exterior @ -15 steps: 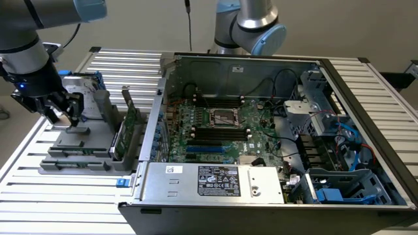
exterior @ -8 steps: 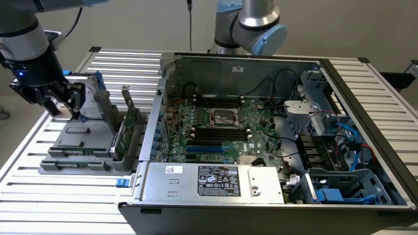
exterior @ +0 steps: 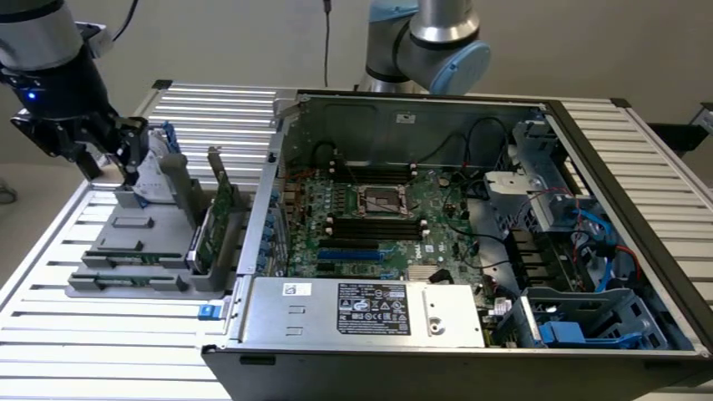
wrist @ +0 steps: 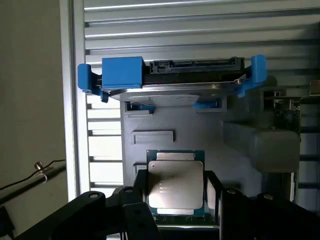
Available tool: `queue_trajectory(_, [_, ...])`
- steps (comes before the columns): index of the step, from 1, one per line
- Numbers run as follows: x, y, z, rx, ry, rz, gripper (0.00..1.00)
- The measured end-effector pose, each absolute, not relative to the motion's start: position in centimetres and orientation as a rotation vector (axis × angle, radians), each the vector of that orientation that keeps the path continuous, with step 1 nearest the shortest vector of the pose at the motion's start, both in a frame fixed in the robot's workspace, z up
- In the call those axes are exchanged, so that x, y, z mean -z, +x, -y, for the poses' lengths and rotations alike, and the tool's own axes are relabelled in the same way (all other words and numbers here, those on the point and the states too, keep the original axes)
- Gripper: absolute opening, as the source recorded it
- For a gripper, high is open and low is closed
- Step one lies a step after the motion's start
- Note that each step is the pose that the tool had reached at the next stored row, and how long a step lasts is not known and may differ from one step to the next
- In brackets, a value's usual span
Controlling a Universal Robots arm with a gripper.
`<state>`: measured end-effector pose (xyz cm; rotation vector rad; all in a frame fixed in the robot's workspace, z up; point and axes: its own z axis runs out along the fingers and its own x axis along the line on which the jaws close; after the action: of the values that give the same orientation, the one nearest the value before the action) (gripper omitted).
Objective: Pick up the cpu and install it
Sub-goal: 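Pick up the cpu and move it towards the insertion slot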
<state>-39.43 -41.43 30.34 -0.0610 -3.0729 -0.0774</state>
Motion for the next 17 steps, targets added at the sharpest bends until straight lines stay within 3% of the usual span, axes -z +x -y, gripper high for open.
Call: queue_trajectory(17, [-36.6,-34.2,41.3,0.077,-0.061,3.056,0.55])
